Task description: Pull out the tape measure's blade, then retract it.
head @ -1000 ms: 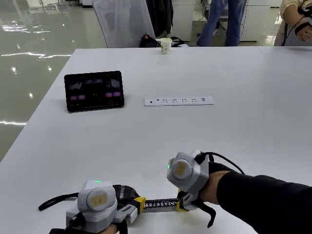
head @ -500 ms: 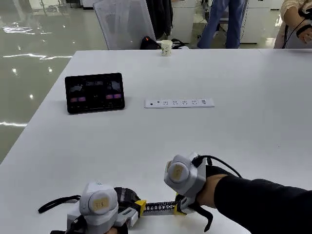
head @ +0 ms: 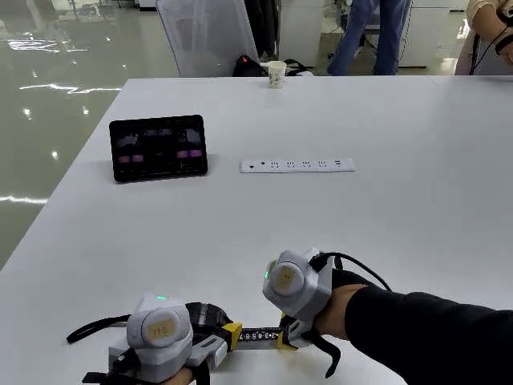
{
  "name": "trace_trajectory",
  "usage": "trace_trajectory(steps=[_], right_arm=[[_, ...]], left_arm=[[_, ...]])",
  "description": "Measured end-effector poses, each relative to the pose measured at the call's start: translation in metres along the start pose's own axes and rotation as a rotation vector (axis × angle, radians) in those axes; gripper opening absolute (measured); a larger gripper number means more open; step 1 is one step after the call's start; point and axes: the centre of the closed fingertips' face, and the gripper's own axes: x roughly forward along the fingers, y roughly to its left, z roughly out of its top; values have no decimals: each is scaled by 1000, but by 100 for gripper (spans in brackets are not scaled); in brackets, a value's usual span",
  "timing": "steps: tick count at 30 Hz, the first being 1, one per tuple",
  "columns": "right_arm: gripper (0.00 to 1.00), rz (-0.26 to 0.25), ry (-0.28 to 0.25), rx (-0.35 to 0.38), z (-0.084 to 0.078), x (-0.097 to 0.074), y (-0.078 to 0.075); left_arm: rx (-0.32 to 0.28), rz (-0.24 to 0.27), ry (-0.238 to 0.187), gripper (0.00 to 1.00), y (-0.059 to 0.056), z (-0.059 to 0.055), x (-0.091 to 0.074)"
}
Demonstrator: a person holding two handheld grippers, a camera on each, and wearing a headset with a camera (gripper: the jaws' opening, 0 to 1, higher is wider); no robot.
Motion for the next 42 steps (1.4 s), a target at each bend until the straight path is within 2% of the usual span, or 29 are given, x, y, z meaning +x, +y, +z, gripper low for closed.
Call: trace_trajectory(steps=[3,11,18,22,26,30,33,35,42], right_arm=[[12,4,-8,29,3,1,0],[12,9,-29,16,10,4,2],[12,32,-70,35,18,8,5],[12,44,-114,67,27,10,8],[12,42,-125,41,33,14,10],[12,32,-135,49,35,15,10],[12,39,-157,50,39,17,11],[12,53,-192,69,45,18,13],[12,60,-220,67,54,20,17]], left_arm=[[-3,0,-1,61,0,0,0],[-9,-3,2,61,1,0,0],[-7,-11,2,61,1,1,0],[-3,-18,1,61,0,1,0],[-2,-22,3,61,0,1,0],[-4,-24,5,61,0,0,0],[-9,-29,8,61,0,0,-1],[-3,-33,13,61,0,0,-1],[-6,-40,17,61,0,0,-2]])
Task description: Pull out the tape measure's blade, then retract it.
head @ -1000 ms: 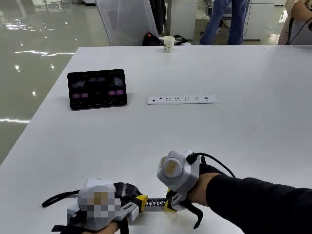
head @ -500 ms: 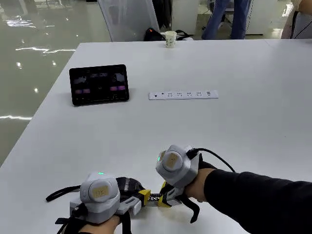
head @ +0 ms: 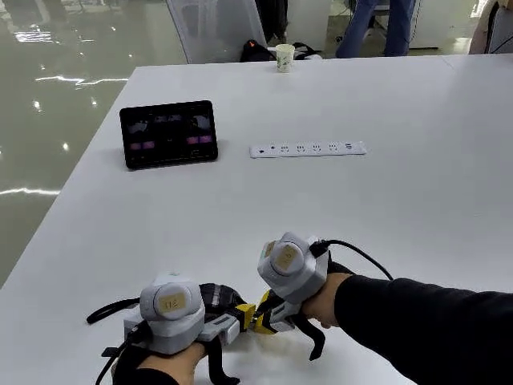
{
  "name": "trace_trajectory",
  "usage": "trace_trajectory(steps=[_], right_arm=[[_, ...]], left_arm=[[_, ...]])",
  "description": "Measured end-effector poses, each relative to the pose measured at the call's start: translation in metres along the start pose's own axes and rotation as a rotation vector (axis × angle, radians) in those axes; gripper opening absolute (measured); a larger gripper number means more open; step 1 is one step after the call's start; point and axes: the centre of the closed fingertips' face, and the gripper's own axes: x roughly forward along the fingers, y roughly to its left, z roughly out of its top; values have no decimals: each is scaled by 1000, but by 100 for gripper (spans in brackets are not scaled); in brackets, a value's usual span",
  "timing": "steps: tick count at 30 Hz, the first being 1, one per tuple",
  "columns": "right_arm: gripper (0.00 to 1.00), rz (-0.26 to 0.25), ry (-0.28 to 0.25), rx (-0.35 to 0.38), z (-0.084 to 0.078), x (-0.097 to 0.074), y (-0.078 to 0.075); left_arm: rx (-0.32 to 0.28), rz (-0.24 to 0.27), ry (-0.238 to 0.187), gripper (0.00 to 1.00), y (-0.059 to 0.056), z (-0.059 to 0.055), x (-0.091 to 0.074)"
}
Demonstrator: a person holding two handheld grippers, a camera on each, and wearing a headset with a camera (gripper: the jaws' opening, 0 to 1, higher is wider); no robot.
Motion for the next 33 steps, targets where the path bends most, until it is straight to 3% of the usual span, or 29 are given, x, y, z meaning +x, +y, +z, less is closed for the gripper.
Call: trace_trajectory(steps=[24,27,33], right_arm=[[12,30,-25,-98,6,3,-3],[12,28,-33,-98,6,4,-3],[12,-4,-25,-171,6,6,-1]], left_arm=[[-17,22,1,61,1,0,1],[-15,21,-1,62,1,1,1],[-18,20,1,62,1,0,1]])
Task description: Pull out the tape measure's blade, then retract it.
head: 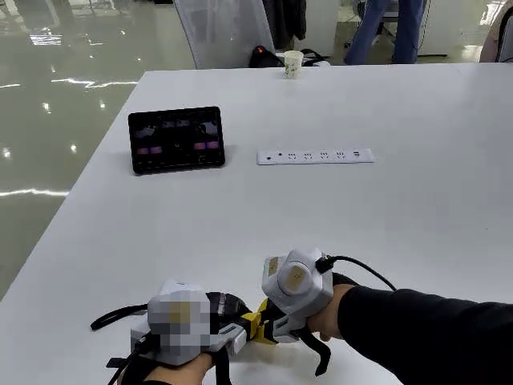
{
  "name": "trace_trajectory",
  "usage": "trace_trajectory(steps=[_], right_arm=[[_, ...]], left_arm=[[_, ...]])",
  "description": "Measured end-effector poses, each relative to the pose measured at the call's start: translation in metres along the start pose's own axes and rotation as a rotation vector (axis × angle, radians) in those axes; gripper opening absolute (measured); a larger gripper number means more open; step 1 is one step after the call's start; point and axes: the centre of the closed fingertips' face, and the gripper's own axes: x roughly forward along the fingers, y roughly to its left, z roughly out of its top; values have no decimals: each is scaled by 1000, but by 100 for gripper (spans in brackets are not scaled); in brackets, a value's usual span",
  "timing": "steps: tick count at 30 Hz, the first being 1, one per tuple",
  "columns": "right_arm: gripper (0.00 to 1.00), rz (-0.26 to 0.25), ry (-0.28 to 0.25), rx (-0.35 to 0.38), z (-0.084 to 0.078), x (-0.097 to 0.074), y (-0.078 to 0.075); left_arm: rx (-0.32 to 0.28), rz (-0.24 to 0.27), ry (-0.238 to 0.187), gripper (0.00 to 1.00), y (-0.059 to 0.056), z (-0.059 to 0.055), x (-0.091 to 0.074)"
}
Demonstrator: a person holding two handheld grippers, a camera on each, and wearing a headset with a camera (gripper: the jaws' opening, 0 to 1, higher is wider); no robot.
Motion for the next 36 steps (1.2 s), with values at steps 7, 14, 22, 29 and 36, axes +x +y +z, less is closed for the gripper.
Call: trace_trajectory(steps=[7,14,22,29,36], right_arm=[[14,-22,-10,9,-1,0,-2],[20,-45,-55,79,3,-11,1],[26,-111,-114,146,-1,-31,-2],[31,-145,-160,226,-11,-51,4],[34,-172,-193,272,-24,-73,16]], left_arm=[[9,1,18,64,-1,1,1],[5,-48,45,63,0,1,-1],[23,-150,28,80,-7,14,-7],[103,-310,67,99,-28,6,-14],[172,-398,94,99,-28,-4,-27]])
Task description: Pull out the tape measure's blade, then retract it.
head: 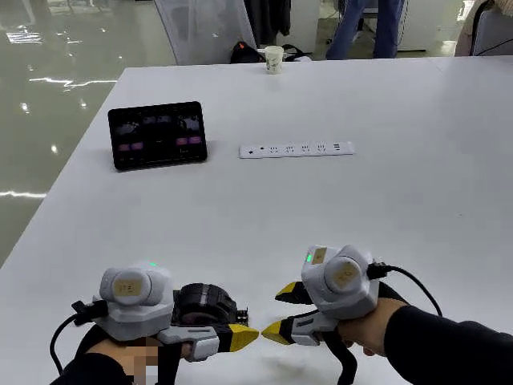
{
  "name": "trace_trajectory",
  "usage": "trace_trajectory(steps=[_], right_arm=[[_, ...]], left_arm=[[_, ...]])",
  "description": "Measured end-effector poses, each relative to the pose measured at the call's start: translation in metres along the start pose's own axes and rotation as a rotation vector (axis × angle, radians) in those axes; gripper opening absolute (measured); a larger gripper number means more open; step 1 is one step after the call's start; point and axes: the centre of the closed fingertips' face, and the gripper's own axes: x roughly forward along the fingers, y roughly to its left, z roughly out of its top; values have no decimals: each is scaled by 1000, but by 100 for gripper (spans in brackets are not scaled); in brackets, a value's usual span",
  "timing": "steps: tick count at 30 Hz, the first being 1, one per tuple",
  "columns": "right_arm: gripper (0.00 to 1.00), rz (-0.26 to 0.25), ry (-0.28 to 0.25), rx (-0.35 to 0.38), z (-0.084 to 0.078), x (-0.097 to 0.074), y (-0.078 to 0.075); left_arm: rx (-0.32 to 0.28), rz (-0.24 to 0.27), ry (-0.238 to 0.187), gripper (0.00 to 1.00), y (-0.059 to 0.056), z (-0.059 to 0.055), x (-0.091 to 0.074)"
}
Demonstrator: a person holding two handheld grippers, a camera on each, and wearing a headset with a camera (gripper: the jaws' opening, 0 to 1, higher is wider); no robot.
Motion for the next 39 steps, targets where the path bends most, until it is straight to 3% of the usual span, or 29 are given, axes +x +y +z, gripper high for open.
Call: trace_trajectory(steps=[4,6,11,21,32,39], right_arm=[[37,-19,-14,36,-10,-19,2],[39,-30,-11,40,-16,-26,2],[42,-78,20,56,-50,-51,-5],[50,-114,31,104,-78,-86,-8],[58,-192,30,146,-101,-129,-27],[65,-245,57,149,-125,-156,-39]], left_arm=[[3,-17,0,99,6,-2,-12],[-9,-32,20,99,8,-7,-16],[87,-50,100,99,14,-26,-36],[124,-22,120,99,35,-40,-63],[139,7,115,99,45,-39,-91],[134,45,101,99,60,-33,-104]])
